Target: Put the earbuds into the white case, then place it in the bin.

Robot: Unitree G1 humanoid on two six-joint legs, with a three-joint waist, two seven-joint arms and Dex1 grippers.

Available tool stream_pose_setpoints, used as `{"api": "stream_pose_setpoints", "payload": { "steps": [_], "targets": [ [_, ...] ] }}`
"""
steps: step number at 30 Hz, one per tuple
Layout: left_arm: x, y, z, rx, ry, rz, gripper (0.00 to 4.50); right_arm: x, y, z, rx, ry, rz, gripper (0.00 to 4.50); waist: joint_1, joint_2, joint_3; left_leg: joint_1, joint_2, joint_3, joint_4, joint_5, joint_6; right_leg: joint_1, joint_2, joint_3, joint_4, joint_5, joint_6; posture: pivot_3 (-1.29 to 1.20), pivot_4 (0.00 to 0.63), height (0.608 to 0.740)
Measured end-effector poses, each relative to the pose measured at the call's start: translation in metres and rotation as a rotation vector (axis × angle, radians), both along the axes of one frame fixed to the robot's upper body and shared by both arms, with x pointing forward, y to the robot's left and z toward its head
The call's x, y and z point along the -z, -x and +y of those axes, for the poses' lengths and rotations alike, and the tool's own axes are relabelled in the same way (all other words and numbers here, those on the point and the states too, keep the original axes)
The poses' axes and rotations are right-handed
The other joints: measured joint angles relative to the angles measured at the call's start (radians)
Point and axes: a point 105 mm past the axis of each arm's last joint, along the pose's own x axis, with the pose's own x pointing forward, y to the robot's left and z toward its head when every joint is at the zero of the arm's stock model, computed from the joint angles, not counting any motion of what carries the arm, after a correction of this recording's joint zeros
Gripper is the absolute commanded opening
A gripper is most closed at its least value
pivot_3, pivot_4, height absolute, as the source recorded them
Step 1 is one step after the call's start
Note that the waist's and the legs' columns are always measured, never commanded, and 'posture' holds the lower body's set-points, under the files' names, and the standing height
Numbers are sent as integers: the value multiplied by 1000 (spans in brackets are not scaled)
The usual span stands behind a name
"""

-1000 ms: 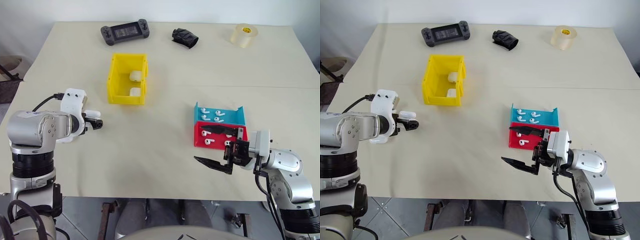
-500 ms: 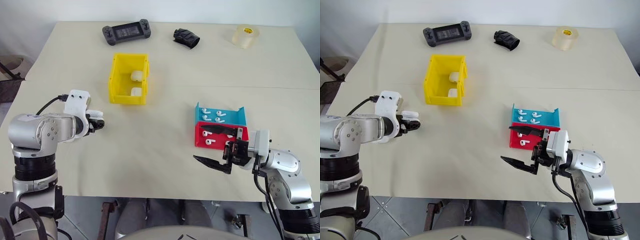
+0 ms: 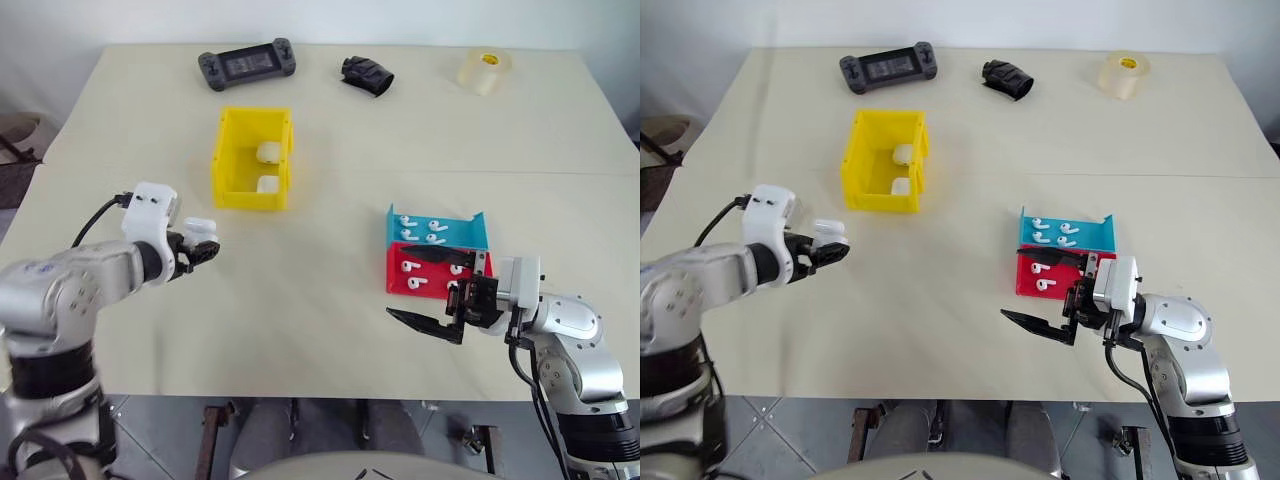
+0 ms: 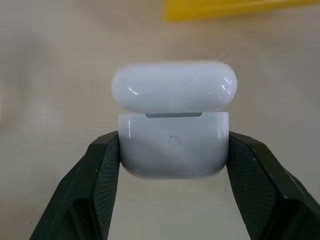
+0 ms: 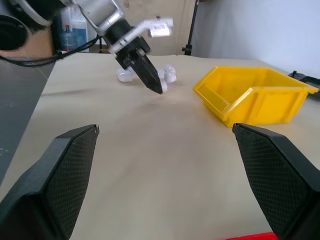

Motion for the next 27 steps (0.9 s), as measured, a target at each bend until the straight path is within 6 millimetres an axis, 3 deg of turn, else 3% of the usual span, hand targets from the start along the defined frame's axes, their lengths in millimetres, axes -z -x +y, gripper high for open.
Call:
{"api": "stream_pose_setpoints", "payload": {
  "steps": [7, 10, 15, 21, 27],
  "targets": [
    [-32, 30, -42, 497, 161, -297, 2784, -5, -2, -20, 50, 63, -10, 4500, 8, 0, 0, 0, -1, 1, 0, 0, 0, 2, -1, -1, -3, 0, 0, 0, 150, 740],
    [-20, 36, -53, 658, 130, -343, 2784, -7, -3, -34, 92, 98, -9, 4500, 13, 1, 0, 0, 0, 3, -1, 0, 1, 3, -1, 0, -5, 0, 0, 0, 150, 740],
    [-20, 37, -91, 851, 323, -507, 2784, -12, 0, -60, 192, 134, -10, 4500, 19, 0, 0, 0, -1, 2, 3, -1, 4, 5, -1, -2, -4, 1, 0, 0, 150, 740],
    [-14, 48, -130, 1051, 486, -713, 2784, -5, 17, -83, 304, 157, 37, 4500, 16, 1, -1, 0, 0, 4, 4, -1, 5, 5, 0, -2, -3, 1, 1, 0, 150, 740],
    [2, 59, -166, 1226, 600, -757, 2784, 2, 41, -107, 422, 205, 103, 4500, 22, 2, -1, 3, 0, 8, 7, -2, 7, 11, 0, -2, -6, 1, 1, 0, 150, 740]
  ]
}}
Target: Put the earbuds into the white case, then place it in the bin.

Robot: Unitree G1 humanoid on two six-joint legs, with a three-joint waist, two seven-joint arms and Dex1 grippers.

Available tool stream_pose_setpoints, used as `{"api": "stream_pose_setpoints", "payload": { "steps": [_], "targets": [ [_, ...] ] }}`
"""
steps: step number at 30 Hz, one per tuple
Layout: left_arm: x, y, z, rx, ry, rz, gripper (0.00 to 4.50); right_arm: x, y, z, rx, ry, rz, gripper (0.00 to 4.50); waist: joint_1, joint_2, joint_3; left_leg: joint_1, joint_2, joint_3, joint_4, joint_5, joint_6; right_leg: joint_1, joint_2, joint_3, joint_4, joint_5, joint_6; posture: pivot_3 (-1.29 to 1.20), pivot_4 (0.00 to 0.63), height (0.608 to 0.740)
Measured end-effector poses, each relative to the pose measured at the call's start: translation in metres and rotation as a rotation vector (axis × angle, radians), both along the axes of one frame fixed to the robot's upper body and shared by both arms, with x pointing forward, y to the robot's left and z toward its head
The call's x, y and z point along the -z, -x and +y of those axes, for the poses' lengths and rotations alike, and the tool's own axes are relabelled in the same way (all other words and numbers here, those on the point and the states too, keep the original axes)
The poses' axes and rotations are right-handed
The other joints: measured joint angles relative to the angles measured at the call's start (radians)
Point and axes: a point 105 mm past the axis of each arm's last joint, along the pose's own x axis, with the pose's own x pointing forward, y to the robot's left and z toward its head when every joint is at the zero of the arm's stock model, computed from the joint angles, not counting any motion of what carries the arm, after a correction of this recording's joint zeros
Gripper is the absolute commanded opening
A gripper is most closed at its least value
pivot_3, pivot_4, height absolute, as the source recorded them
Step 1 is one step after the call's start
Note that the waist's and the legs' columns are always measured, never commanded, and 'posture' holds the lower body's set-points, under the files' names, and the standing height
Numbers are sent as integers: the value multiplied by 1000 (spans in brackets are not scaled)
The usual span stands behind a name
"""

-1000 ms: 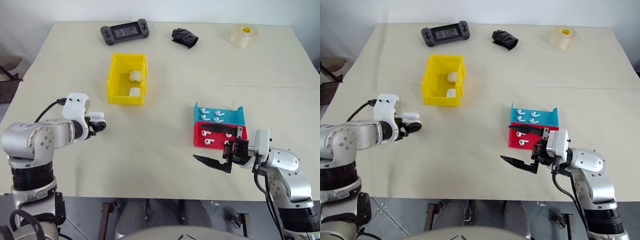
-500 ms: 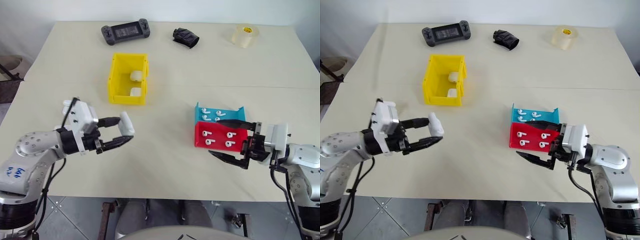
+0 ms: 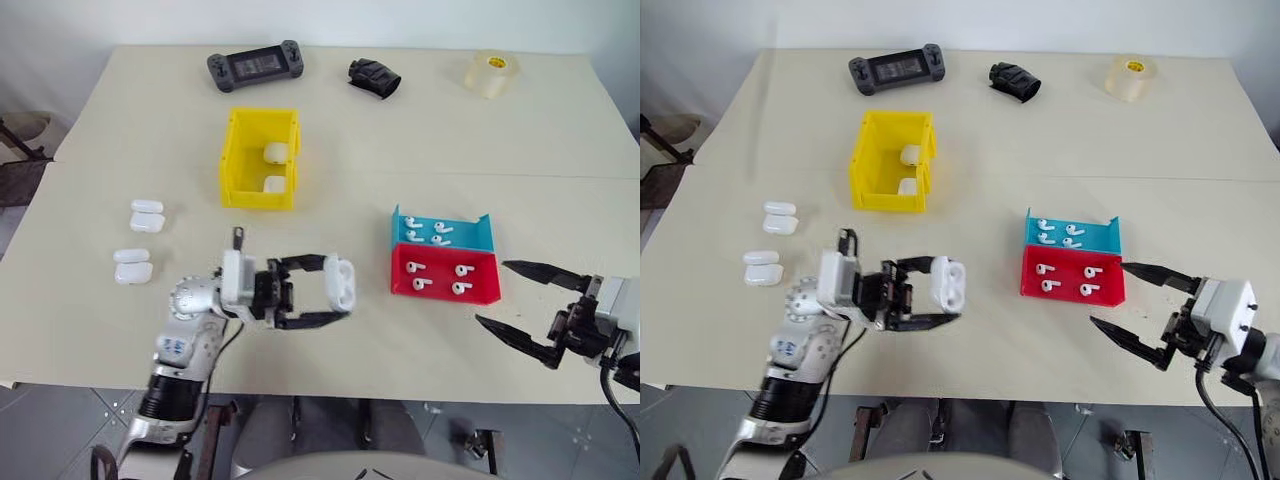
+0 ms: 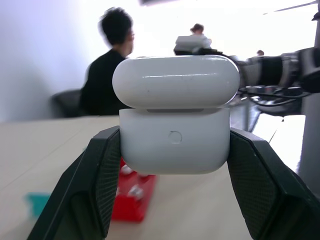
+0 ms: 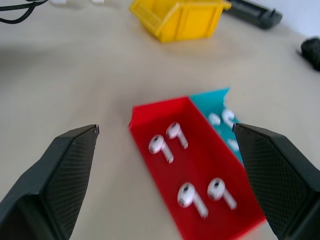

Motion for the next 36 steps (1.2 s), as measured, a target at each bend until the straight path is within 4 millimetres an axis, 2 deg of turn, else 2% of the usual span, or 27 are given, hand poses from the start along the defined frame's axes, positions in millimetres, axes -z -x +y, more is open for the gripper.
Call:
{"api": "stream_pose_setpoints", "payload": {
  "steps": [6, 10, 12, 15, 17, 22, 27, 36],
  "targets": [
    [2, -1, -15, 52, 24, -20, 2784, 5, 16, -27, 91, 97, 107, 4500, -2, 1, 0, 2, 0, -2, 0, -2, 3, 3, 0, 1, -2, 0, 0, 0, 150, 740],
    [6, 2, -18, 66, 9, -5, 2784, 4, 13, -29, 101, 131, 171, 4500, -6, 1, -1, 3, 2, -2, 0, -2, 3, 3, 0, 1, -3, 0, 0, 0, 150, 740],
    [9, 3, -15, 54, 2, 9, 2784, 2, 5, -23, 88, 167, 212, 4500, -8, 2, -1, 3, 2, -1, 0, -2, 3, 3, 0, 1, -3, 0, 0, 0, 150, 740],
    [13, 4, -14, 51, -6, 29, 2784, -6, -7, 2, -3, 206, 227, 4500, -5, 2, -1, 3, 2, -3, 1, -2, 2, 3, 0, 0, -3, 0, 0, 0, 150, 740],
    [12, 5, -15, 48, -2, 30, 2784, -5, -15, 12, -31, 264, 259, 4500, 2, 2, -1, 1, 0, -6, 2, -2, 2, 3, -1, -1, -3, 0, 0, 0, 150, 740],
    [-2, 6, -19, 56, 20, 0, 2784, -1, -34, 23, -59, 426, 339, 4500, 1, 2, -1, -2, -1, -8, 3, -2, 3, 4, -2, -2, -8, 0, 0, 0, 150, 740],
    [-14, 10, -20, 82, 22, -27, 2784, 8, -48, 25, -70, 525, 373, 4500, -4, 2, -1, -2, -1, -9, 2, -2, 3, 4, -1, -3, -9, 0, 0, 0, 150, 740],
    [-15, 8, -17, 73, 10, -13, 2784, 21, -67, 23, -155, 692, 367, 4500, -5, 2, -1, -2, -1, -9, 2, -2, 3, 4, -1, -4, -9, 0, 1, 0, 150, 740]
  ]
}}
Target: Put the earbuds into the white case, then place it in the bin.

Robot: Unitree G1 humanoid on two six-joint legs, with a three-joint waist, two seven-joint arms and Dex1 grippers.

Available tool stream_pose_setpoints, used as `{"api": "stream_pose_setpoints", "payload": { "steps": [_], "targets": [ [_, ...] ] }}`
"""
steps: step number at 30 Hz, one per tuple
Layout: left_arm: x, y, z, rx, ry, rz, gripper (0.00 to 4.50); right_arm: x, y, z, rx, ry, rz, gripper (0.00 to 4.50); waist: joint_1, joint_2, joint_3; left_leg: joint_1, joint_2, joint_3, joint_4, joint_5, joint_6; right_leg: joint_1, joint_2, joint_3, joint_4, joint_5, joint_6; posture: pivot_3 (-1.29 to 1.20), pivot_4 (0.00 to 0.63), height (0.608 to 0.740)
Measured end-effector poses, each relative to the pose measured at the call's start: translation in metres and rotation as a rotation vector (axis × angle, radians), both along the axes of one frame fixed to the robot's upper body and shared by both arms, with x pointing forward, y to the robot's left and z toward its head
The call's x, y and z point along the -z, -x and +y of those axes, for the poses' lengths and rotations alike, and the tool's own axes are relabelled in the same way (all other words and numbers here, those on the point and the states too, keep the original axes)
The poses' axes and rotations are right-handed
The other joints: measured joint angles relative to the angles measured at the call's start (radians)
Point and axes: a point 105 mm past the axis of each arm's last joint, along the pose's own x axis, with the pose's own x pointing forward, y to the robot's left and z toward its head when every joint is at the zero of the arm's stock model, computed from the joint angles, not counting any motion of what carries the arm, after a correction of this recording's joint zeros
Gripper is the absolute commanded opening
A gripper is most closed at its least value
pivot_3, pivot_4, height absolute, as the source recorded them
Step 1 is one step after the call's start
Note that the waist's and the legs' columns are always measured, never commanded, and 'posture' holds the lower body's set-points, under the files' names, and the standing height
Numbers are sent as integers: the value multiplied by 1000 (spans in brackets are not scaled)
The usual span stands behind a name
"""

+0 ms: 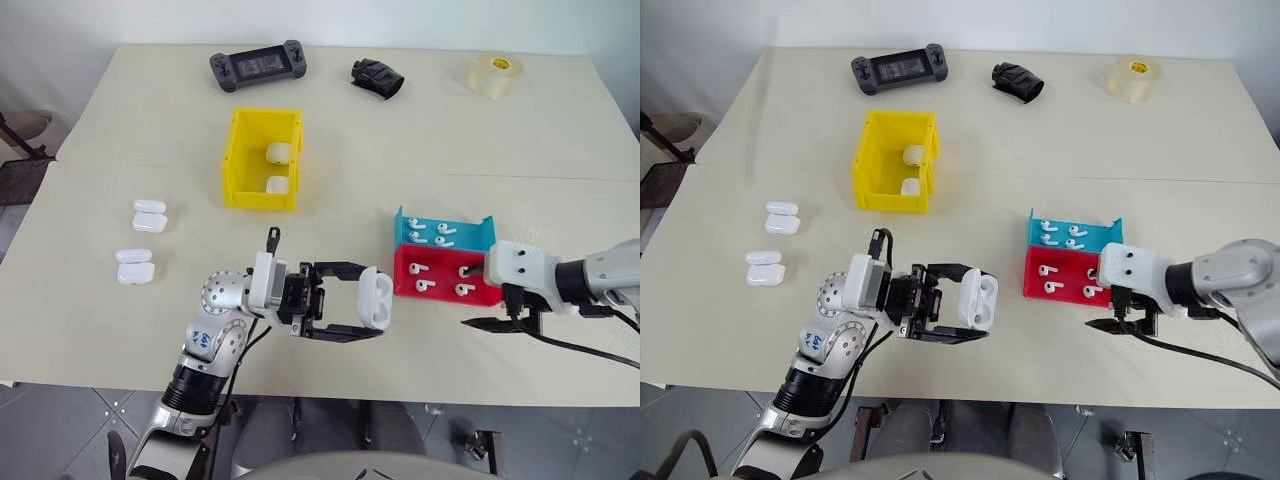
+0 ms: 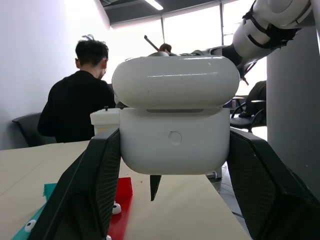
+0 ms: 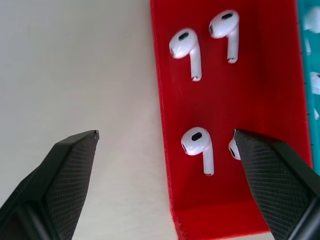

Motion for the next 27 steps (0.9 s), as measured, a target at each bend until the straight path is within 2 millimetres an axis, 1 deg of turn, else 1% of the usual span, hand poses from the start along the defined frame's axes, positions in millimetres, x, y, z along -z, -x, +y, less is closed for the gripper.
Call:
{"api": "stream_pose_setpoints", "payload": {
  "steps": [2, 6, 10, 15, 19, 24, 25, 26, 27],
  "targets": [
    [-1, 0, 0, -2, 1, -3, 2784, 2, -7, 0, -32, 37, -5, 4500, -1, 0, 0, 0, 0, 0, 0, 0, 0, 0, 0, 0, 0, 0, 0, 0, 150, 740],
    [-3, 2, 0, -1, 3, -13, 2784, 4, -12, -2, -79, 86, 6, 4500, -1, 0, 0, 0, 0, 0, 0, 0, 0, -1, 0, 0, 1, 0, 0, 0, 150, 740],
    [-1, 1, 2, -13, -4, -2, 2784, 4, -15, -4, -120, 124, 25, 4500, -1, 0, 0, 0, 0, 0, 0, 0, 0, -1, 0, 0, 0, 0, 0, 0, 150, 740],
    [-1, 2, 3, -25, -3, 0, 2784, 2, -18, 0, -192, 160, 20, 4500, -1, 0, 0, 0, 0, 0, 0, 0, 0, -1, 0, -1, 1, 0, 0, 0, 150, 740],
    [0, 1, 3, -32, -4, 5, 2784, -1, -20, 1, -211, 174, 18, 4500, 0, 0, 0, 0, 0, 0, 0, 0, 0, -1, 0, -1, 0, 0, 0, 0, 150, 740],
    [0, 1, 4, -40, -4, 8, 2784, 3, -19, 2, -242, 194, 31, 4500, -1, 0, 0, 0, 0, 0, 0, 0, -1, -1, 0, -1, 0, 0, 0, 0, 150, 740],
    [0, 1, 4, -42, -4, 9, 2784, 4, -19, 2, -246, 198, 31, 4104, -1, 0, 0, 0, 0, 0, 0, 0, -1, -1, 0, -1, 0, 0, 0, 0, 150, 740],
    [0, 1, 4, -43, -4, 10, 2784, 4, -19, 3, -252, 199, 32, 3915, -1, 0, 0, 0, 0, 0, 0, 0, -1, -1, 0, -1, 0, 0, 0, 0, 150, 740],
    [0, 1, 4, -44, -3, 10, 2784, 5, -18, 3, -256, 201, 33, 3584, -1, 0, 0, 0, 0, 0, 0, 0, -1, -1, 0, -1, 1, 0, 0, 0, 150, 740]
  ]
}}
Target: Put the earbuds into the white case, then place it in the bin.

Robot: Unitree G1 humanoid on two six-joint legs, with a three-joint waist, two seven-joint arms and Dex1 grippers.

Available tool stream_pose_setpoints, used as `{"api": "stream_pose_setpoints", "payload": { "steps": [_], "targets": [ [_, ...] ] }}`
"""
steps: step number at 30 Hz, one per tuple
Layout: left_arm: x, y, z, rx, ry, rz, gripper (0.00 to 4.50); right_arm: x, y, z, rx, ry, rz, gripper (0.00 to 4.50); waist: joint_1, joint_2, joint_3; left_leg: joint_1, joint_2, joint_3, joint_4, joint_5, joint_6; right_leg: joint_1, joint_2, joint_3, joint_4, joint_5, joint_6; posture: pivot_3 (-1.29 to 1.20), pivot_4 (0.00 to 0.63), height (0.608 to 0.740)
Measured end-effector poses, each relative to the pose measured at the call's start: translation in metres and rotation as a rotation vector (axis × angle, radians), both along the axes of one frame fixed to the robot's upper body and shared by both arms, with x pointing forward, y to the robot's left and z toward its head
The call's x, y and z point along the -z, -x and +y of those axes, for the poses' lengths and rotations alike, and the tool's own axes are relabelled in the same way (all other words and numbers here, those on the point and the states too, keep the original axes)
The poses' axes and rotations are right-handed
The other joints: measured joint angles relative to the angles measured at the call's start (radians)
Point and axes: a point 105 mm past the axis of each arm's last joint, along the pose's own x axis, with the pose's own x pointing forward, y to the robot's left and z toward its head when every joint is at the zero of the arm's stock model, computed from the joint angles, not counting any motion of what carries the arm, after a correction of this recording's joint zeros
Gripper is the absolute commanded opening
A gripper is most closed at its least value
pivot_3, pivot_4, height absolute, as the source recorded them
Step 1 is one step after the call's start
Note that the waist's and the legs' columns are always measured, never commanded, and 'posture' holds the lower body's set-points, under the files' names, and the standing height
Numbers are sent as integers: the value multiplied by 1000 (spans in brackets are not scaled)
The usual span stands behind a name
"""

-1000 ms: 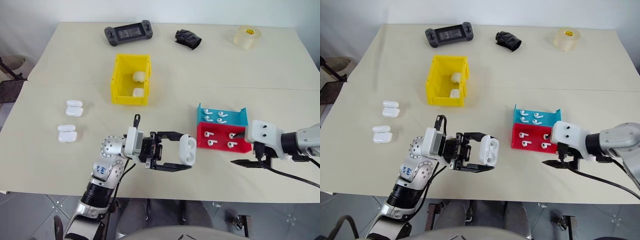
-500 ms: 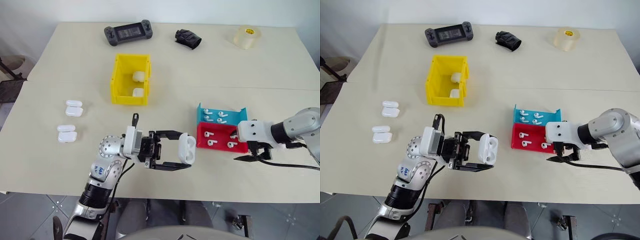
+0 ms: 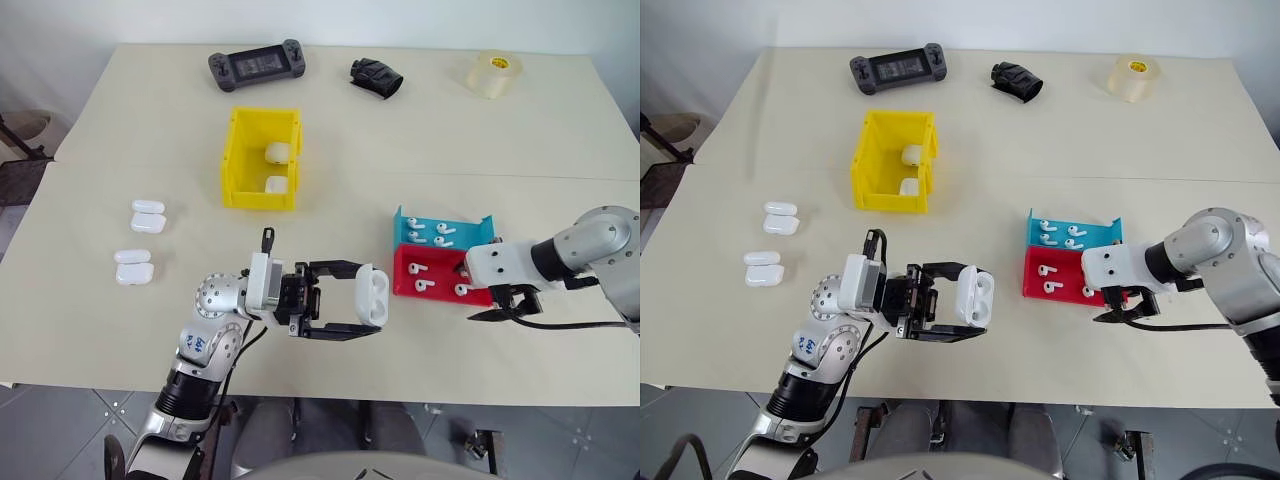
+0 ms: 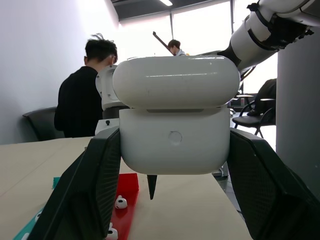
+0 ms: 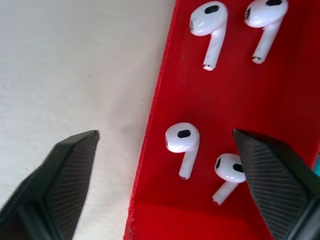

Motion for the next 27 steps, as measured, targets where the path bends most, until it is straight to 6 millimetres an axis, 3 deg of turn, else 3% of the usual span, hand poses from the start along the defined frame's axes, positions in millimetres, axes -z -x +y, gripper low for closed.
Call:
{"api": "stream_pose_setpoints", "payload": {
  "steps": [1, 11, 16, 27],
  "targets": [
    [0, 0, 0, -1, 1, -1, 2784, 0, 0, 0, -1, 3, 1, 3308, 0, 0, 0, 0, 0, 0, 0, 0, 0, 0, 0, 0, 0, 0, 0, 0, 150, 740],
    [-3, 0, 0, -12, 7, -6, 2784, 2, 0, -2, -3, 21, 5, 3308, 0, 0, 0, 0, 0, 0, 0, 0, 0, 0, 0, 0, 0, 0, 0, 0, 150, 740],
    [-3, 0, 0, -13, 7, -7, 2784, 2, 1, -2, -15, 25, 7, 1736, 0, 0, 0, 0, 0, 0, 0, 0, 0, 0, 0, 0, 0, 0, 0, 0, 150, 740],
    [-3, 0, 0, -19, 5, -3, 2784, 5, 0, -1, -24, 33, 4, 1736, 0, 0, 0, 0, 0, 0, 0, 0, 0, 0, 0, 0, 0, 0, 0, 0, 150, 740]
  ]
}}
